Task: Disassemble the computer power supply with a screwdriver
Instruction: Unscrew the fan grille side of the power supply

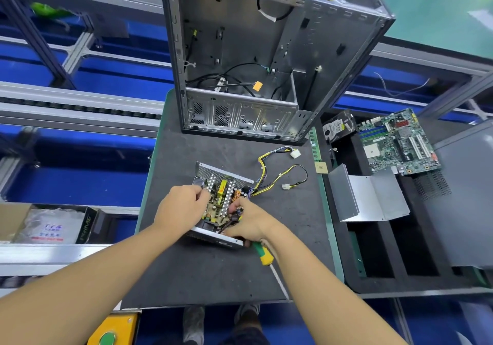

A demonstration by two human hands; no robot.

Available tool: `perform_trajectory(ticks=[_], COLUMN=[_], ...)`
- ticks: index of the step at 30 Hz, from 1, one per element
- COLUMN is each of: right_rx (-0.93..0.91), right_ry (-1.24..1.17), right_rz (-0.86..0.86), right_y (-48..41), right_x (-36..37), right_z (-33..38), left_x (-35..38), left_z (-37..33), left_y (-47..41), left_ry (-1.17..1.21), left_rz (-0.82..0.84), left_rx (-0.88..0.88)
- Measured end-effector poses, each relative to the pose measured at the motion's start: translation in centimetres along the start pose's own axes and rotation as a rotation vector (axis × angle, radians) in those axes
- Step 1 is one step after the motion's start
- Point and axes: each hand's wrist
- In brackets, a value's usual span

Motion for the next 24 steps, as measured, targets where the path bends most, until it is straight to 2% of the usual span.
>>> perform_trajectory(ticks=[6,9,12,14,18,24], right_rx=[-0.061,-0.026,-0.01,-0.037,-0.105,-0.193], right_ry=[0.147,0.211,0.287,0.331,0.313,0.2], right_rz=[0.055,0.052,0.098,0.12,0.124,0.121], right_y=[0.0,-0.1,-0.7,-1.1,-1.4,-1.4], right_x=[-2.7,-3.4,-4.0,-4.5,-5.0,-5.4], right_z=[-1.5,-2.5,-2.6,-2.5,-2.9,-4.2], left_x=[0.3,0.7,0.9,0.5,-0.4,1.0], left_z=[-0.4,-0.7,-1.1,-1.3,-1.5,-2.7], left_y=[0.7,1.0,1.3,1.1,0.5,0.2], left_ry=[0.08,0.125,0.206,0.165,0.059,-0.294], left_rz=[0.022,0.037,0.012,-0.048,-0.13,-0.08], left_rx=[-0.109,-0.167,-0.199,-0.169,0.092,0.712])
Point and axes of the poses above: each hand's wrist, its own y-axis away from the middle knuckle, its own x-axis out of the palm, z = x × y, and after that the axes turned 9 degrees about -z, right-handed
